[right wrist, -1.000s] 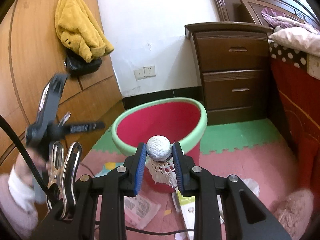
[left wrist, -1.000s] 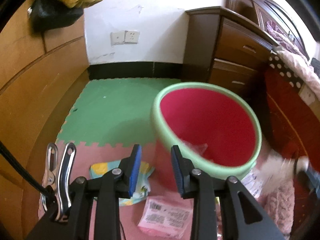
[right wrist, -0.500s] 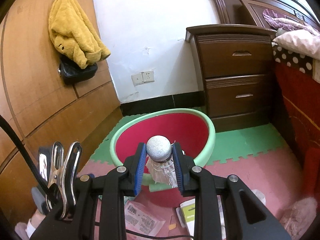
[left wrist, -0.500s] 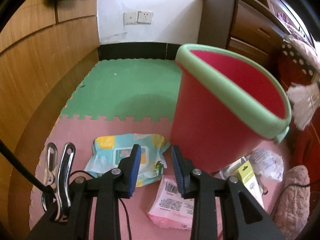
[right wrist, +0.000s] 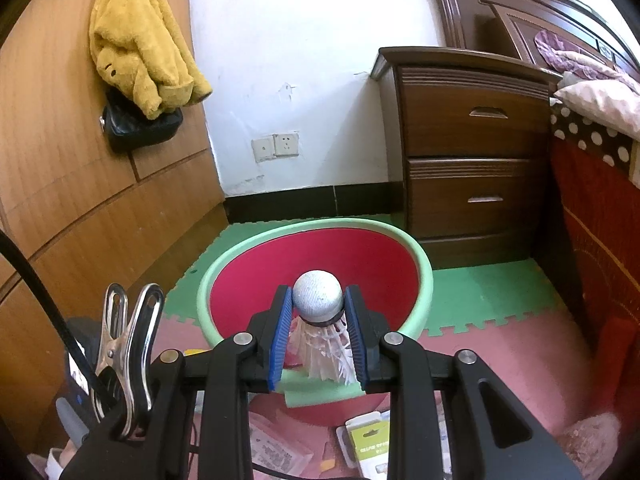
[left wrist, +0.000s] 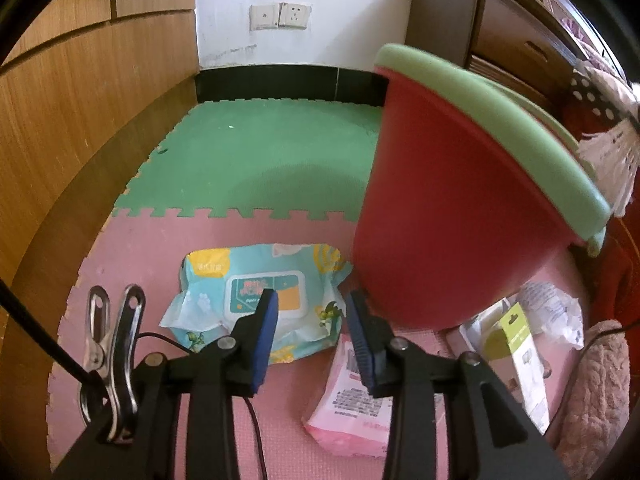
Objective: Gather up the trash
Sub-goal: 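Carry the shuttlecock in the right tool over the red bucket, then open the right tool to drop the shuttlecock into the bucket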
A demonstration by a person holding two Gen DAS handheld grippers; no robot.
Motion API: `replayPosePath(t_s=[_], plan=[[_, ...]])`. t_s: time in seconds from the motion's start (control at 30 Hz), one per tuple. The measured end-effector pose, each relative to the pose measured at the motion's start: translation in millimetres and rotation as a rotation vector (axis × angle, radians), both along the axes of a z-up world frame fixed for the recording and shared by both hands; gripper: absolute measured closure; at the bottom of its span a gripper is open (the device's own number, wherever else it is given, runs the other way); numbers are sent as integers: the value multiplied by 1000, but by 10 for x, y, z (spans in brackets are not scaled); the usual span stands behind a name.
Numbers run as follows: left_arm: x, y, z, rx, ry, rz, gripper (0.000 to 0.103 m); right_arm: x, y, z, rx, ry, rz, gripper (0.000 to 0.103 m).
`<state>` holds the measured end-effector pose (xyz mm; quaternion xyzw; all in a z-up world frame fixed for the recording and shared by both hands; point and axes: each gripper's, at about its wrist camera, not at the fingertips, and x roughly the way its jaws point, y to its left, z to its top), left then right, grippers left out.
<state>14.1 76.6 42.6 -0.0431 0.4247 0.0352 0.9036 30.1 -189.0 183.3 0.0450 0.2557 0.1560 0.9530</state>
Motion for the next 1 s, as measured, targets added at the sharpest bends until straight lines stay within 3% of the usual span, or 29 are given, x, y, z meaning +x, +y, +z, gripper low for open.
replayPosePath(t_s=[0.17,0.47,1.0], plan=[[23,62,-127,13,9,16,66,79,57,30,-34,-11,-10,76],[62,204,-283,-42,59,46,64,258,180,39,-69,-9,-35,76],[59,215,-318,-55,79,45,61,356,170,-162,-74,59,-69,75]])
